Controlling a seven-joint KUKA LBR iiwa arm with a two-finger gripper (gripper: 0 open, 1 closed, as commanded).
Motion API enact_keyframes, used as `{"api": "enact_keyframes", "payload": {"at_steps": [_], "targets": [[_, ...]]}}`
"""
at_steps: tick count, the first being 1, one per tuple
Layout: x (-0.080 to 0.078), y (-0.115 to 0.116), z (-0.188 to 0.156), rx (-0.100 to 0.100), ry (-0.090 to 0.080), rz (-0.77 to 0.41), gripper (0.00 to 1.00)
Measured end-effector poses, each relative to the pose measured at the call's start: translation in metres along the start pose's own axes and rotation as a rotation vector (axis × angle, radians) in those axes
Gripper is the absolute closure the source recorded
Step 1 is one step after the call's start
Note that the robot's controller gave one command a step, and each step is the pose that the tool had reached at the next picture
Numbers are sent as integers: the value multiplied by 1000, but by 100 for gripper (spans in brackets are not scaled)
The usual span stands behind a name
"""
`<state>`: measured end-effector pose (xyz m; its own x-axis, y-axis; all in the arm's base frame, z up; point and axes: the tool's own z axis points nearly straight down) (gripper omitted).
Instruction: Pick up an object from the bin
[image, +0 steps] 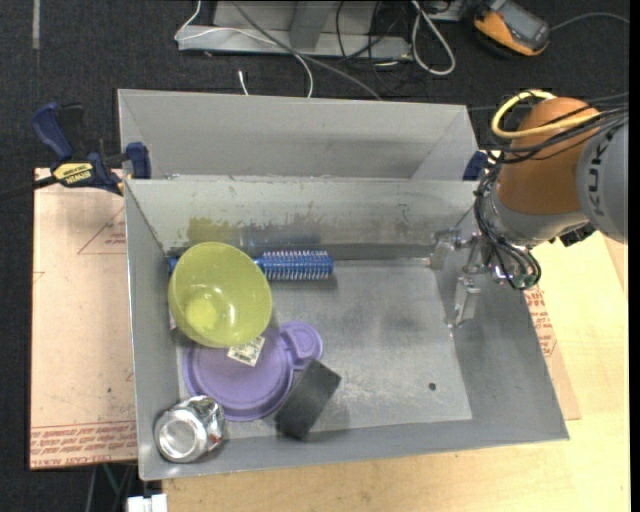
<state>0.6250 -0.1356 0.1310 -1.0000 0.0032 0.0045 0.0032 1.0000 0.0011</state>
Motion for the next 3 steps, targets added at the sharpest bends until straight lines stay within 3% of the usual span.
{"api": "enact_keyframes", "payload": {"at_steps": [1,2,3], "targets": [[-2,1,-5,1,-7,-3,0],[2,84,62,-2,-3,-51,0],[-21,111,11,8,-21,-339,0]]}}
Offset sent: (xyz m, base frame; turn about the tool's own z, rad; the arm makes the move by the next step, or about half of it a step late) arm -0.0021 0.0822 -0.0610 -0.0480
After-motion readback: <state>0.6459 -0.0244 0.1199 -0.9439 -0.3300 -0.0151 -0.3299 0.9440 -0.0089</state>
